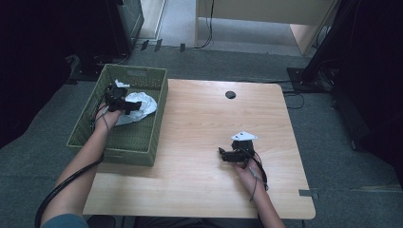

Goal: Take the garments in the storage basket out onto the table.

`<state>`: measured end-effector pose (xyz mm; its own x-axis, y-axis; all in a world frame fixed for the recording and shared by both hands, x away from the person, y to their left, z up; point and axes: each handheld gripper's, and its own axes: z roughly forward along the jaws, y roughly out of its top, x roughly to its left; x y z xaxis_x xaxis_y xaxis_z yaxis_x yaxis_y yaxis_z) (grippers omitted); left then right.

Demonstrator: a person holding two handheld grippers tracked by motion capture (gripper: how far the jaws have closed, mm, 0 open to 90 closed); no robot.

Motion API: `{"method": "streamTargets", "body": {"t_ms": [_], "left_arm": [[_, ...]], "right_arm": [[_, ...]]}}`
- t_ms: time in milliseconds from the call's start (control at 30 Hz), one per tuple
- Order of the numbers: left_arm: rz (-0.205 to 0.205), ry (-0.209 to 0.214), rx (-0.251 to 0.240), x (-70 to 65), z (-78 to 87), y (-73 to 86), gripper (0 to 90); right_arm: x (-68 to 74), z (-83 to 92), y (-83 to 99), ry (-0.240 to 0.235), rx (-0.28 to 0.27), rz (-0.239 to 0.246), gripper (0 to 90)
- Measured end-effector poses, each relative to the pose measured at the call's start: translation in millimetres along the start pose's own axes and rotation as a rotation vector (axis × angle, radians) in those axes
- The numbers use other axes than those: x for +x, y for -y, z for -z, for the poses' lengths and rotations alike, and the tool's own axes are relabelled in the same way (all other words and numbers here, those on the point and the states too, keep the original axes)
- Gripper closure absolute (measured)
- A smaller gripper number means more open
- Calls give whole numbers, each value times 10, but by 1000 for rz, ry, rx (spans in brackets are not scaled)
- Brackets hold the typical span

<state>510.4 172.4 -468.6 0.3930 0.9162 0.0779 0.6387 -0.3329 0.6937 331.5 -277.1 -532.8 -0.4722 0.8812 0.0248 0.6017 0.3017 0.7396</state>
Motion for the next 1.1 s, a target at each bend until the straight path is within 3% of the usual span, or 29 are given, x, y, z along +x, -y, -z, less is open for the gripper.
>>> {"method": "streamTargets", "body": {"t_ms": [500,667,767,933,1100], "left_arm": [[-10,0,44,58,-212,25,78],[80,34,11,108,-355,56,78],[65,26,28,105,-412,71,78],[52,50,64,52,-460,124,78],[63,72,45,71,-476,149,77]], "right_arm": [[0,0,0,-1,0,2,160],[1,0,0,-2,0,1,160],[1,0,0,-2,0,1,160],[0,-1,0,-2,-1,3,160],[3,0,0,-2,0,0,160]]}}
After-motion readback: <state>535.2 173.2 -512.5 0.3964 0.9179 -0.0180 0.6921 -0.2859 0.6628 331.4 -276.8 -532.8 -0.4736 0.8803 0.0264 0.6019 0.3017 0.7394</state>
